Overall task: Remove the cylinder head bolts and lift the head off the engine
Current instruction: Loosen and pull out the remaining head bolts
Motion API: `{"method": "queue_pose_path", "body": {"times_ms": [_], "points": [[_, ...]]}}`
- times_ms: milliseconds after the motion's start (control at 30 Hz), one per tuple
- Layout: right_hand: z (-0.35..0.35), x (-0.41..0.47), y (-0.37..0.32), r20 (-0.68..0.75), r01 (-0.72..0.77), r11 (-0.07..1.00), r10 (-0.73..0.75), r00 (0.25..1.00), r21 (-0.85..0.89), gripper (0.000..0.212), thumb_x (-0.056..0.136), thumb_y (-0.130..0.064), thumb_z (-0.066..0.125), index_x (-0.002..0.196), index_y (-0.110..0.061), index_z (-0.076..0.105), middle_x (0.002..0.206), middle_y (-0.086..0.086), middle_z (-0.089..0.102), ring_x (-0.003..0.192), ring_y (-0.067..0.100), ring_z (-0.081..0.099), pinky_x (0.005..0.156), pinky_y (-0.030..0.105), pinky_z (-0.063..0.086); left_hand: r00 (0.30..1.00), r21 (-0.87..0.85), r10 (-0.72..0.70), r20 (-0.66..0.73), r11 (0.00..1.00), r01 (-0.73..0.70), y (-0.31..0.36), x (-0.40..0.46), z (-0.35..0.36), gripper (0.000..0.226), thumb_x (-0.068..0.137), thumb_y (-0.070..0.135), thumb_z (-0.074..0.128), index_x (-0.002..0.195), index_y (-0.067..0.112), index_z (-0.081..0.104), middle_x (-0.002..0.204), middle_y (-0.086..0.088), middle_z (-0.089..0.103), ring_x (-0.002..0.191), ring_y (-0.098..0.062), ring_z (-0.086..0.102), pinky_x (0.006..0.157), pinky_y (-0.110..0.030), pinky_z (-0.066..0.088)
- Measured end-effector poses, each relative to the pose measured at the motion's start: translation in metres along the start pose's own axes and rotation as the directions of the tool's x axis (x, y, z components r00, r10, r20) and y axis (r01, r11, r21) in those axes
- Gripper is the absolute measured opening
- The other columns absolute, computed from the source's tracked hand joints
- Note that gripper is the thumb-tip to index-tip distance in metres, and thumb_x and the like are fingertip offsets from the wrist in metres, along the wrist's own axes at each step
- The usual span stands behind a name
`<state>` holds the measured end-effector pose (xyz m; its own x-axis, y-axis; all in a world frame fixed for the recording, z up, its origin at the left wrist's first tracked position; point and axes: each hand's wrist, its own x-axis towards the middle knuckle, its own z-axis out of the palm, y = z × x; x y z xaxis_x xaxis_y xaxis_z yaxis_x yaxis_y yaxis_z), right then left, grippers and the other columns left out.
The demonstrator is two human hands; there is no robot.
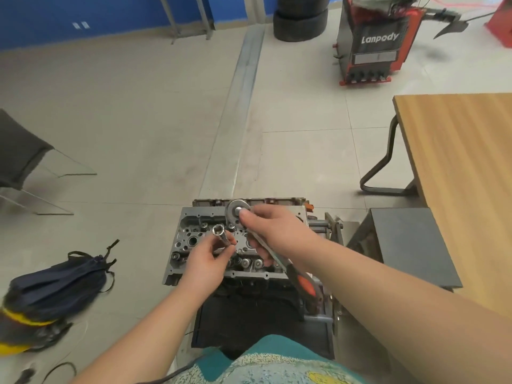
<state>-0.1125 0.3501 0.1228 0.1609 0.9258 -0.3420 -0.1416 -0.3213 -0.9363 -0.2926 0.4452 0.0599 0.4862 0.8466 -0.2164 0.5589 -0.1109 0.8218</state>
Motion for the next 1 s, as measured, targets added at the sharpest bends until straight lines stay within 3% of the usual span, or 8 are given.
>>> {"method": "queue_pose_path", "body": {"times_ms": [200,267,400,567,700,833,900,1000], "points": [[0.030,0.000,-0.017,-0.008,-0.171,0.976,0.171,0.985,-0.133,0.051,0.094,-0.068,0.061,0.093,-0.021,0.079,0.056,-0.002,0.057,0.039,0.009,0.043,0.039,0.019,0.033,0.995,-0.063,0.018,0.094,0.998,-0.012,0.016,-0.001,-0.011,0.029,0.099,0.009,0.064,0.108,0.036,0.070,0.100,0.010,0.076,0.093,0.000,0.071,0.075,-0.016,0.053],[0.033,0.000,-0.021,-0.021,-0.199,0.972,0.198,0.980,-0.128,0.040,0.092,-0.067,0.065,0.084,-0.031,0.080,0.054,-0.006,0.058,0.039,0.007,0.046,0.039,0.017,0.034,0.989,-0.125,0.059,0.136,0.991,-0.042,0.021,0.001,-0.015,0.034,0.095,0.009,0.060,0.107,0.039,0.072,0.100,0.009,0.078,0.093,-0.003,0.072,0.080,-0.026,0.059],[0.046,0.000,-0.022,-0.092,-0.266,0.958,0.257,0.962,-0.109,0.040,0.090,-0.070,0.065,0.096,-0.034,0.082,0.061,-0.001,0.060,0.045,0.011,0.045,0.042,0.021,0.031,0.964,-0.193,0.109,0.241,0.979,-0.062,0.016,0.011,-0.020,0.039,0.095,0.006,0.060,0.103,0.041,0.074,0.100,0.008,0.079,0.095,-0.013,0.075,0.086,-0.044,0.063],[0.055,-0.005,-0.024,-0.263,-0.249,0.968,0.242,0.934,0.006,0.053,0.088,-0.075,0.062,0.089,-0.026,0.079,0.062,0.003,0.054,0.046,0.013,0.039,0.041,0.023,0.030,0.921,-0.294,0.170,0.350,0.954,-0.065,0.003,0.021,-0.015,0.021,0.093,0.051,0.062,0.111,0.061,0.067,0.112,0.028,0.074,0.105,0.007,0.068,0.087,-0.027,0.052],[0.061,-0.014,-0.020,-0.414,-0.355,0.935,0.314,0.854,-0.024,0.051,0.089,-0.076,0.061,0.088,-0.028,0.081,0.064,0.004,0.055,0.044,0.011,0.040,0.042,0.023,0.034,0.844,-0.343,0.278,0.459,0.932,-0.120,-0.002,0.031,-0.018,0.030,0.093,0.055,0.066,0.122,0.062,0.066,0.118,0.027,0.074,0.111,0.005,0.068,0.093,-0.025,0.055],[0.075,-0.026,-0.016,-0.519,-0.346,0.933,0.348,0.781,0.105,0.051,0.089,-0.074,0.065,0.087,-0.025,0.081,0.064,0.004,0.055,0.044,0.012,0.040,0.042,0.024,0.032,0.750,-0.368,0.338,0.568,0.920,-0.136,-0.004,0.040,-0.025,0.030,0.093,0.060,0.066,0.119,0.048,0.072,0.113,0.014,0.076,0.108,-0.011,0.071,0.099,-0.047,0.056],[0.083,-0.031,-0.018,-0.564,-0.281,0.942,0.335,0.754,0.184,0.055,0.084,-0.077,0.067,0.087,-0.024,0.080,0.062,0.004,0.054,0.045,0.014,0.037,0.042,0.024,0.031,0.721,-0.345,0.337,0.606,0.928,-0.143,-0.005,0.046,-0.027,0.036,0.089,0.064,0.065,0.118,0.044,0.071,0.107,-0.007,0.074,0.096,-0.032,0.070,0.092,-0.062,0.057],[0.106,-0.033,-0.019,-0.592,-0.304,0.934,0.355,0.723,0.189,0.064,0.078,-0.082,0.065,0.095,-0.022,0.079,0.064,0.003,0.054,0.046,0.014,0.039,0.041,0.024,0.033,0.625,-0.341,0.377,0.684,0.922,-0.182,-0.001,0.059,-0.033,0.036,0.088,0.062,0.067,0.119,0.045,0.070,0.105,-0.006,0.075,0.097,-0.033,0.069,0.092,-0.057,0.058]]}}
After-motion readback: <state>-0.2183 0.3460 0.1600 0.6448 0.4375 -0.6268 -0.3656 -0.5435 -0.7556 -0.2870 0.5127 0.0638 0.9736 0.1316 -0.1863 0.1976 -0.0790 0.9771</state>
